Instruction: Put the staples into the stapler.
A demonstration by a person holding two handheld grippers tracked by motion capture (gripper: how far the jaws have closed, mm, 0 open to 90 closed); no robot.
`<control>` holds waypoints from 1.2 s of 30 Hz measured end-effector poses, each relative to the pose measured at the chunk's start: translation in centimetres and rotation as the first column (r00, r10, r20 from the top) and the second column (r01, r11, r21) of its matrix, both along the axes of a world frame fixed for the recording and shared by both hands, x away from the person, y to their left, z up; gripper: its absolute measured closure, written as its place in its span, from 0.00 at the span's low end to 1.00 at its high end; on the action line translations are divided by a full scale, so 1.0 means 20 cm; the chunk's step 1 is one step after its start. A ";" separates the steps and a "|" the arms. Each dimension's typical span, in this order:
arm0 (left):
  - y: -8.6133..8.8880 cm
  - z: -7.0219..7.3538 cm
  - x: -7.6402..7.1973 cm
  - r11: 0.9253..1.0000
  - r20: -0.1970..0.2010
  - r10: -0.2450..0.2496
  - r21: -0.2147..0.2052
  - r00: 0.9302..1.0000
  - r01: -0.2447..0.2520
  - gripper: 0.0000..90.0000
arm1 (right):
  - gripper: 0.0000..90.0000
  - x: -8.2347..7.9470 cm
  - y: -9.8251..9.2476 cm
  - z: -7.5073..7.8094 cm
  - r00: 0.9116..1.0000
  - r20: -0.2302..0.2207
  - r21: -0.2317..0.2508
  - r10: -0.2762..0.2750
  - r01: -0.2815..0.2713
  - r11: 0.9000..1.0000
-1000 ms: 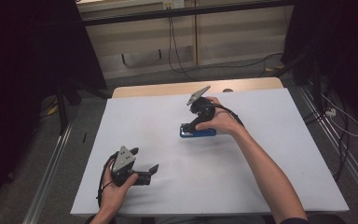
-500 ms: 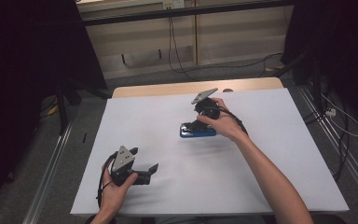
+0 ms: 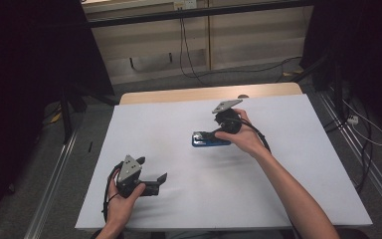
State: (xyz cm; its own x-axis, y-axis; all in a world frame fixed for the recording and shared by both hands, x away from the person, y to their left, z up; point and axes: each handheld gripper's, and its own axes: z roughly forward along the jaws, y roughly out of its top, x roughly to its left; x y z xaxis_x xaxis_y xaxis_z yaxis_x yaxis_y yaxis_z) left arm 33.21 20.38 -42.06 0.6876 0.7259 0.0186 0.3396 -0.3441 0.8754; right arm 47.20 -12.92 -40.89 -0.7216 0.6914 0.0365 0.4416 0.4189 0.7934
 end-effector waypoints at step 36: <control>0.05 0.00 0.00 0.998 0.000 0.052 -0.031 0.999 -0.052 0.05 | 0.05 -0.31 -0.31 -0.04 0.979 0.085 0.071 -0.185 0.179 0.981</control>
State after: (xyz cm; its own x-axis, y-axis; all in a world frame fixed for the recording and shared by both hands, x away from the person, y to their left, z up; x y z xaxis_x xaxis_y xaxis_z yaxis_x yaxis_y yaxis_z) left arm 33.14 21.38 -42.05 0.6492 0.7606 -0.0036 0.3552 -0.2990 0.8857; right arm 40.95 -19.18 -41.64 -0.5859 0.8100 0.0243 0.4309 0.2860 0.8558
